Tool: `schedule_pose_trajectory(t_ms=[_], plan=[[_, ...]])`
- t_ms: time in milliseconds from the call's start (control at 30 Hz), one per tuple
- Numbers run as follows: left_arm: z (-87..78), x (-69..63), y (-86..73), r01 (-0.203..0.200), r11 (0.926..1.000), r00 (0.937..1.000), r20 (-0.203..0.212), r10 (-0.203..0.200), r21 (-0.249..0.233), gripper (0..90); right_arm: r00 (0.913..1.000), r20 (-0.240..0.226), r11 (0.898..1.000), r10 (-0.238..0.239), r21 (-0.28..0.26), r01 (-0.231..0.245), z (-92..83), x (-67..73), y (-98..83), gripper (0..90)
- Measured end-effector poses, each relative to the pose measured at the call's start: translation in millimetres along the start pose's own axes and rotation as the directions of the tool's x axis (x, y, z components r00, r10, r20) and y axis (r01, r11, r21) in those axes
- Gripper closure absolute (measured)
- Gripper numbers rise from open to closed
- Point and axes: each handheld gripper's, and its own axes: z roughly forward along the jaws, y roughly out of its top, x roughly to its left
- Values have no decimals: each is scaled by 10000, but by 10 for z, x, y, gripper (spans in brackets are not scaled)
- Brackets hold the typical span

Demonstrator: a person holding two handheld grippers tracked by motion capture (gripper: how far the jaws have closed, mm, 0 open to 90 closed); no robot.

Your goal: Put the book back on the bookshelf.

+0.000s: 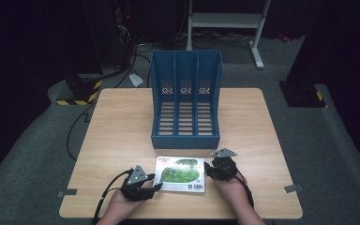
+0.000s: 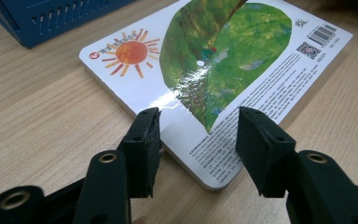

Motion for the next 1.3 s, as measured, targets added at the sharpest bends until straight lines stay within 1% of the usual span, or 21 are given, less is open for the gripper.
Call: schedule_pose_trajectory(t_ms=[67,100,167,233,333,367,433,500,533,567,600,667,700,767,900,967,1133,1200,1233,1267,1300], plan=[[-2,-5,-4,52,10000,10000,21,-52,-9,497,10000,-22,9999,42,-133,-42,-51,6,-5,423],[-2,-6,-4,56,10000,10000,9,-56,-17,497,10000,-37,9992,3,-391,-5,-114,26,-27,423],[-2,-3,-7,95,9999,10000,21,-95,-34,497,9999,-143,9979,-78,-651,68,-213,66,-75,413],[-2,3,-6,213,9998,9998,-58,-213,-24,493,9988,-465,9959,-132,-896,90,-345,133,-161,403],[-6,6,-5,467,9989,9986,-238,-470,-98,481,9967,-797,9947,-162,-1024,80,-492,230,-294,377],[-11,14,-2,465,9989,9985,-272,-468,-103,475,9951,-979,9941,-162,-1086,55,-550,278,-360,372],[-14,10,8,806,9965,9964,-260,-812,-234,469,9923,-1206,9945,-294,-1030,170,-596,356,-446,358],[-5,14,21,1045,9940,9937,-362,-1057,-319,458,9888,-1443,9958,-378,-885,251,-595,436,-512,353],[-2,23,28,1044,9942,9933,-462,-1056,-268,453,9867,-1536,9957,-527,-839,401,-579,460,-526,349],[15,16,31,1233,9918,9907,-532,-1249,-324,445,9845,-1624,9959,-664,-710,554,-555,495,-532,342],[25,20,35,1240,9918,9898,-664,-1259,-318,435,9835,-1629,9957,-783,-616,691,-529,529,-530,342],[53,28,42,1337,9907,9883,-709,-1352,-262,424,9819,-1726,9959,-774,-592,681,-494,556,-516,336],[69,22,43,1502,9883,9861,-678,-1517,-273,419,9815,-1757,9961,-756,-588,662,-480,568,-513,334],[111,15,48,1615,9866,9848,-614,-1626,-218,416,9806,-1720,9946,-934,-600,842,-472,583,-510,333],[134,-11,65,1723,9849,9830,-616,-1731,-189,411,9797,-1731,9940,-1011,-597,920,-468,563,-520,335],[145,-25,78,1758,9843,9824,-616,-1763,-137,416,9814,-1678,9948,-935,-556,853,-475,542,-522,342],[181,-101,103,2046,9788,9774,-526,-2050,-128,428,9853,-1534,9965,-753,-476,687,-472,471,-531,348],[188,-115,114,2270,9738,9715,-661,-2275,-157,424,9843,-1628,9972,-685,-421,624,-455,445,-524,321],[194,-106,118,2409,9703,9672,-784,-2418,-206,424,9843,-1628,9972,-685,-421,624,-455,445,-524,321],[204,-89,119,2707,9623,9585,-847,-2721,-278,408,9837,-1649,9969,-715,-429,653,-446,442,-515,310],[205,-75,117,2815,9590,9549,-895,-2833,-321,385,9838,-1650,9971,-696,-421,635,-442,446,-505,299]])
